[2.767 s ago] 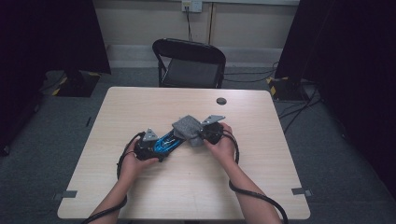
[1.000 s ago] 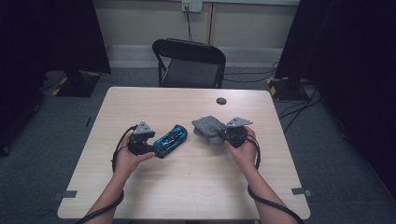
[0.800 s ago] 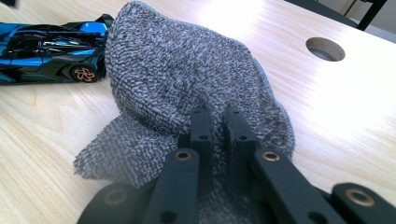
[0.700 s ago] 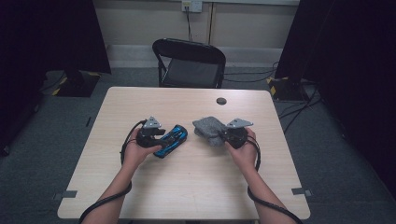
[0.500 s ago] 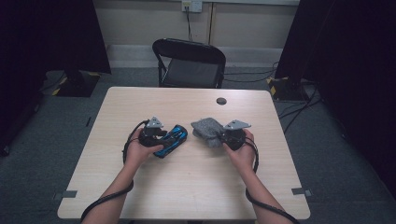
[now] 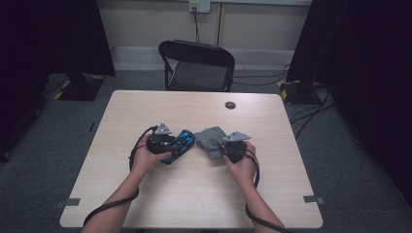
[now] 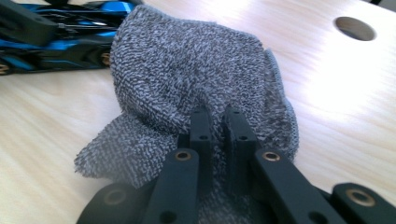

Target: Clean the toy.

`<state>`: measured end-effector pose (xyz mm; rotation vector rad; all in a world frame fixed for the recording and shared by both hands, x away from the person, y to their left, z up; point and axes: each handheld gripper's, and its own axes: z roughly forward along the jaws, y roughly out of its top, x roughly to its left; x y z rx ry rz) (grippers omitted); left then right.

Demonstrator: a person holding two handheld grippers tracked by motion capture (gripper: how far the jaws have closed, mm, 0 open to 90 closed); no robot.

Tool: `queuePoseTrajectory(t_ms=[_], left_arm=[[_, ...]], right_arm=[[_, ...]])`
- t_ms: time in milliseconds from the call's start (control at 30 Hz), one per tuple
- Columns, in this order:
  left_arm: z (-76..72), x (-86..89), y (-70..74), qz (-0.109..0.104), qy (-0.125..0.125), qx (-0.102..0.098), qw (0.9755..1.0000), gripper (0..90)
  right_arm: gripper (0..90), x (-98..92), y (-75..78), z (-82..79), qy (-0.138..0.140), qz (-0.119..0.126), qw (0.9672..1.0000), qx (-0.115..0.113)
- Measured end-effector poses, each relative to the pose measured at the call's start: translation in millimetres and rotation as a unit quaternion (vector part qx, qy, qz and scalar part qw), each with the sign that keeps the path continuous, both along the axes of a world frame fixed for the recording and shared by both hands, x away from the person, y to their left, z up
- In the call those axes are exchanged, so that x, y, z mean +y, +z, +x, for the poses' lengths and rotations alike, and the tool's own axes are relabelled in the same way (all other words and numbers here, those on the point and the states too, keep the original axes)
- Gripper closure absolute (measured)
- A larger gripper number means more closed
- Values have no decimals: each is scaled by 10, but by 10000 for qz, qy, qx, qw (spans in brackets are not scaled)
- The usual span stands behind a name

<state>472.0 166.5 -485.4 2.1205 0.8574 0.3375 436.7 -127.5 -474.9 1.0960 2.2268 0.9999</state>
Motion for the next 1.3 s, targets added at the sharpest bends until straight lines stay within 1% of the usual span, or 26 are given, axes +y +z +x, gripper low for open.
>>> queuePoseTrajectory(t_ms=[100,200,367,400,567,633,800,867,933,1000,1033,1067,1100,1267,1300], left_arm=[[1,-6,7,46,-25,-5,10000,423],[0,3,2,-21,2,13,10000,425],[3,8,-3,-62,-4,15,10000,426],[5,12,-4,-52,7,-15,10000,426],[-5,21,-14,-116,30,-1,9999,426],[-5,24,-16,-125,19,-2,9999,425],[-13,29,-22,-146,26,-30,9999,426],[-15,32,-24,-152,26,-31,9999,426],[-14,32,-24,-150,22,-31,9999,425],[-13,34,-24,-156,12,-24,9999,426],[-13,34,-24,-156,12,-24,9999,426],[-12,34,-24,-157,7,-21,9999,426],[-11,35,-25,-171,5,-17,9999,426],[-8,43,-26,-182,0,-17,9998,426],[-9,42,-27,-200,13,-6,9998,427]], right_arm=[[840,118,-20,-48,67,-95,9999,50],[840,237,-58,-115,224,-201,9995,77],[840,342,-100,-214,463,-125,9987,145],[840,358,-100,-229,502,-125,9985,158],[841,449,-87,-286,689,-77,9973,226],[840,487,-88,-306,748,-13,9968,267],[841,553,-99,-339,859,37,9959,295],[841,602,-107,-366,954,96,9948,332],[842,644,-110,-388,1015,93,9942,353],[842,685,-113,-404,1098,139,9931,384],[842,685,-113,-404,1098,139,9931,384],[842,705,-113,-411,1150,149,9925,396],[841,749,-109,-428,1258,165,9911,405],[842,818,-109,-471,1423,231,9884,481],[842,829,-108,-478,1468,227,9878,462]])
